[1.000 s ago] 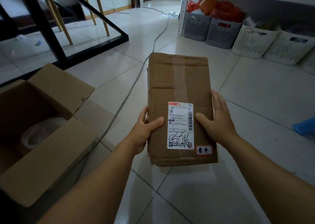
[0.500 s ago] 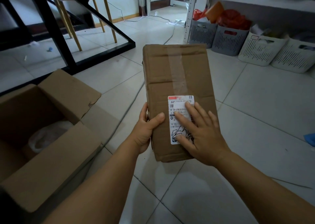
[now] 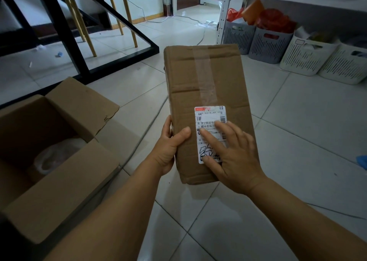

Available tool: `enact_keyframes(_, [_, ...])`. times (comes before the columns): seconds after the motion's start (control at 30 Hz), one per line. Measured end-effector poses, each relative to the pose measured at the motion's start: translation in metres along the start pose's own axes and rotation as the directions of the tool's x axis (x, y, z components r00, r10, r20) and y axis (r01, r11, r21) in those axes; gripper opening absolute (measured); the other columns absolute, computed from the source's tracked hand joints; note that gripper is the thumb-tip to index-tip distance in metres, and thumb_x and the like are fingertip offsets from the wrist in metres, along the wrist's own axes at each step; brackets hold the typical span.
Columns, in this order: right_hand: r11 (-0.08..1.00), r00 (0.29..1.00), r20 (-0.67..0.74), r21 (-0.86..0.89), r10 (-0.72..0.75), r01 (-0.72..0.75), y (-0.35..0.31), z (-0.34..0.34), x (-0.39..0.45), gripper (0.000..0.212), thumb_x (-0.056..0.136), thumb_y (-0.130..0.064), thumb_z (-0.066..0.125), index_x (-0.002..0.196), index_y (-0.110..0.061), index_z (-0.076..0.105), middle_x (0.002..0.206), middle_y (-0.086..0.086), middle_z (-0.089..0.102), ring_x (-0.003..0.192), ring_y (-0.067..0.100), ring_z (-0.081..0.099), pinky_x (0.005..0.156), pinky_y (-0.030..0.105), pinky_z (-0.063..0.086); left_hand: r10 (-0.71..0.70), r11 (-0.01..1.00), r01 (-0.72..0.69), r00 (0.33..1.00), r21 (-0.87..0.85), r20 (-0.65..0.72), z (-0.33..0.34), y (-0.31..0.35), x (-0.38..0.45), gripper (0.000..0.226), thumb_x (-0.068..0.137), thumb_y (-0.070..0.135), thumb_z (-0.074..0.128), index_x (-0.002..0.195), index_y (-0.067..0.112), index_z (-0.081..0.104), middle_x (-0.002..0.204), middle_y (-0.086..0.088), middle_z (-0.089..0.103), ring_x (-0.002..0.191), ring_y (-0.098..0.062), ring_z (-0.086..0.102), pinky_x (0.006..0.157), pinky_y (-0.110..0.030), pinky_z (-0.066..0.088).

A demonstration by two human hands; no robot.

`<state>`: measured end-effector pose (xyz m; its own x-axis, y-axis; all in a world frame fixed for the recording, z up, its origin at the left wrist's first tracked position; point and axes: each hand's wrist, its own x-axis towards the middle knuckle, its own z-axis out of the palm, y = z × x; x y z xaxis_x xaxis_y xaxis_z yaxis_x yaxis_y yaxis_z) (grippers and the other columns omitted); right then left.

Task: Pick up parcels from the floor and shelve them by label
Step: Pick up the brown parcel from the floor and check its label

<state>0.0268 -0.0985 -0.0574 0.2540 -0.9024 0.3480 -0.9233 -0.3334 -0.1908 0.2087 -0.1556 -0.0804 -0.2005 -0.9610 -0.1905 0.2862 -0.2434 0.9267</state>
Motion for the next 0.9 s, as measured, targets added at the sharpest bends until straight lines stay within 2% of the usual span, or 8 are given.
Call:
enact_keyframes(0.13, [1.000, 1.000, -0.010, -0.007, 0.021, -0.021, -0.001, 0.001, 0.003, 0.061, 0.085, -0.056, 0.037, 0.139, -0.030, 0.047, 0.143, 0.016, 0.045, 0.132, 0.029, 0.022, 0.102, 0.054, 0.026, -0.001, 1.000, 0.001, 1.000, 0.012, 0.007, 0.000, -0.001, 0.000, 0.080, 0.076, 0.026, 0.072, 0.150, 0.031, 0.042, 0.118, -0.002, 0.075, 0.095, -0.019, 0.079, 0.079, -0.037, 0.065])
enact_keyframes(0.3, [0.999, 0.998, 0.056, -0.035, -0.017, 0.019, 0.003, 0.002, 0.000, 0.060, 0.085, -0.058, 0.036, 0.139, -0.034, 0.047, 0.150, 0.014, 0.039, 0.137, 0.029, 0.017, 0.105, 0.051, 0.020, -0.019, 1.000, 0.019, 1.000, 0.001, -0.002, -0.001, 0.001, -0.002, 0.078, 0.079, 0.025, 0.077, 0.149, 0.029, 0.044, 0.120, -0.005, 0.075, 0.098, -0.020, 0.078, 0.081, -0.038, 0.065])
enact_keyframes(0.43, [0.999, 0.996, 0.079, -0.035, -0.035, 0.038, 0.006, 0.000, -0.002, 0.059, 0.086, -0.059, 0.035, 0.138, -0.035, 0.047, 0.152, 0.013, 0.037, 0.139, 0.032, 0.020, 0.106, 0.054, 0.020, -0.040, 0.999, 0.040, 0.999, -0.007, -0.010, 0.000, 0.003, -0.003, 0.081, 0.078, 0.026, 0.074, 0.152, 0.028, 0.041, 0.132, -0.013, 0.070, 0.108, -0.028, 0.073, 0.091, -0.045, 0.062])
enact_keyframes(0.53, [0.999, 0.995, 0.091, -0.037, -0.036, 0.039, 0.006, 0.000, -0.002, 0.059, 0.086, -0.060, 0.035, 0.138, -0.036, 0.047, 0.153, 0.013, 0.036, 0.139, 0.031, 0.017, 0.106, 0.052, 0.018, -0.041, 0.999, 0.041, 0.999, -0.005, -0.014, 0.002, 0.003, -0.004, 0.083, 0.079, 0.026, 0.080, 0.153, 0.027, 0.040, 0.134, -0.013, 0.069, 0.112, -0.030, 0.072, 0.093, -0.047, 0.061])
enact_keyframes(0.63, [0.999, 0.995, 0.096, -0.040, -0.032, 0.036, 0.005, 0.000, -0.001, 0.058, 0.085, -0.059, 0.036, 0.138, -0.036, 0.047, 0.152, 0.013, 0.036, 0.139, 0.033, 0.019, 0.105, 0.052, 0.019, -0.044, 0.999, 0.043, 0.999, -0.009, -0.023, 0.001, 0.003, -0.004, 0.086, 0.074, 0.028, 0.072, 0.154, 0.027, 0.039, 0.138, -0.015, 0.067, 0.120, -0.035, 0.068, 0.097, -0.050, 0.058])
enact_keyframes(0.8, [0.999, 0.995, 0.091, -0.027, -0.036, 0.038, 0.007, -0.001, 0.000, 0.057, 0.086, -0.057, 0.039, 0.136, -0.034, 0.051, 0.149, 0.013, 0.040, 0.138, 0.035, 0.026, 0.105, 0.054, 0.023, -0.045, 0.999, 0.045, 0.999, 0.000, -0.022, 0.000, 0.003, -0.003, 0.084, 0.075, 0.028, 0.072, 0.152, 0.026, 0.041, 0.136, -0.016, 0.068, 0.113, -0.032, 0.072, 0.091, -0.047, 0.062])
enact_keyframes(0.9, [0.999, 0.997, 0.060, -0.005, -0.039, 0.039, 0.010, -0.002, -0.001, 0.056, 0.086, -0.054, 0.040, 0.134, -0.029, 0.055, 0.146, 0.015, 0.044, 0.136, 0.033, 0.025, 0.105, 0.054, 0.024, -0.057, 0.998, 0.056, 0.998, -0.018, -0.036, -0.002, 0.003, -0.002, 0.082, 0.077, 0.026, 0.070, 0.153, 0.025, 0.040, 0.138, -0.018, 0.066, 0.122, -0.039, 0.067, 0.100, -0.055, 0.056])
